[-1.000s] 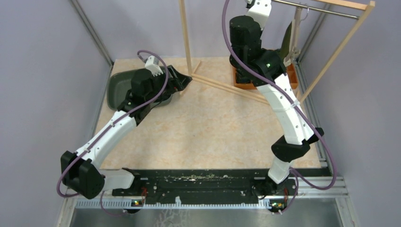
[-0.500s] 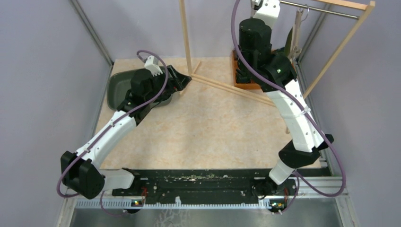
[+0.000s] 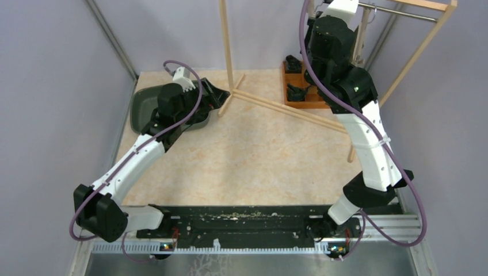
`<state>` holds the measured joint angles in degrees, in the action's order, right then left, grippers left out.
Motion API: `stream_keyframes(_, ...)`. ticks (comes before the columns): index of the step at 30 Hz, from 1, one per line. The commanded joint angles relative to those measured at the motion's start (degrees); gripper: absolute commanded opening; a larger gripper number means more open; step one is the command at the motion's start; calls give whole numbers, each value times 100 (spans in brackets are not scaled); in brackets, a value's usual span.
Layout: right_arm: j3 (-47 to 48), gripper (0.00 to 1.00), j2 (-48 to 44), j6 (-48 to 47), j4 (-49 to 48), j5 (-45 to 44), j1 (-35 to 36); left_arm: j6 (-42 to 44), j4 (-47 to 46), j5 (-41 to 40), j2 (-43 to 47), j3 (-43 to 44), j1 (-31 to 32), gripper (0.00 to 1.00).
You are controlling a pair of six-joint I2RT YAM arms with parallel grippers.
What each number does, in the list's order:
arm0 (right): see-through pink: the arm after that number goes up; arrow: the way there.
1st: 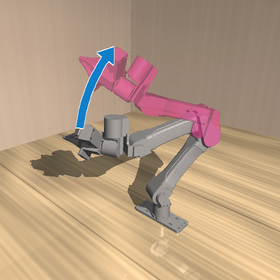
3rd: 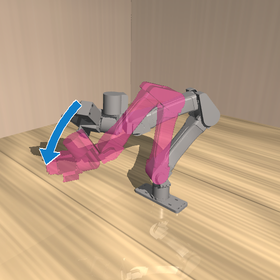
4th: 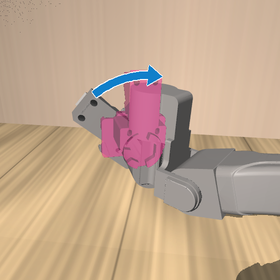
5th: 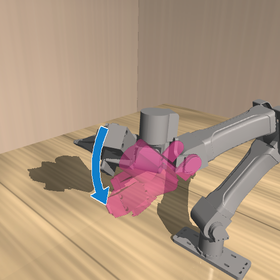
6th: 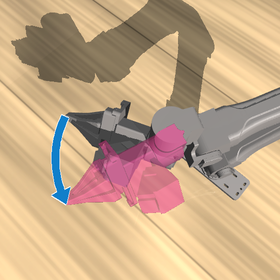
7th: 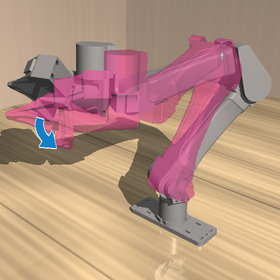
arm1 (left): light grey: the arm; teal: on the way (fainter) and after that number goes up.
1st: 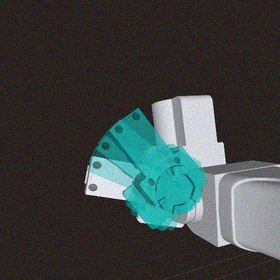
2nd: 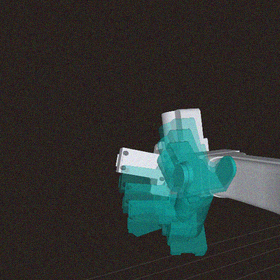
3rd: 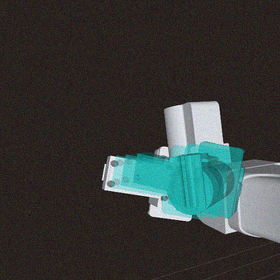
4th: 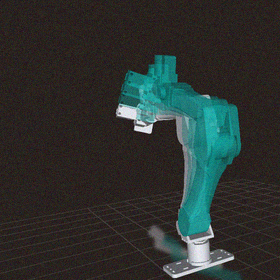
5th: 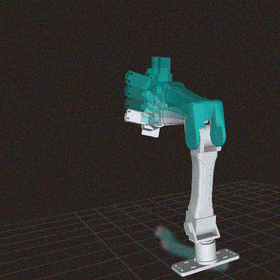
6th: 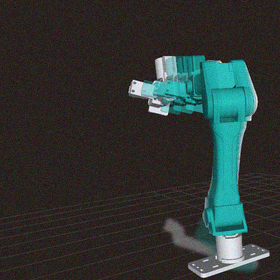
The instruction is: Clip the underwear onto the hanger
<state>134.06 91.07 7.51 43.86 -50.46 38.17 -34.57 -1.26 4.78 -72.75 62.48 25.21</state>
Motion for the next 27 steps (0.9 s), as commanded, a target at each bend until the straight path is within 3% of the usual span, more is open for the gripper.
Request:
stream_keyframes(1,193,0,-129,-126,-510,323,-55,153,9,-153,69,207,-95,94)
stream_keyframes(13,-555,0,-678,-131,-690,696,-53,213,22,-153,88,147,-274,94)
stream_keyframes(27,-2234,0,-1706,-40,-1081,1572,-54,195,-13,-85,120,15,-488,94)
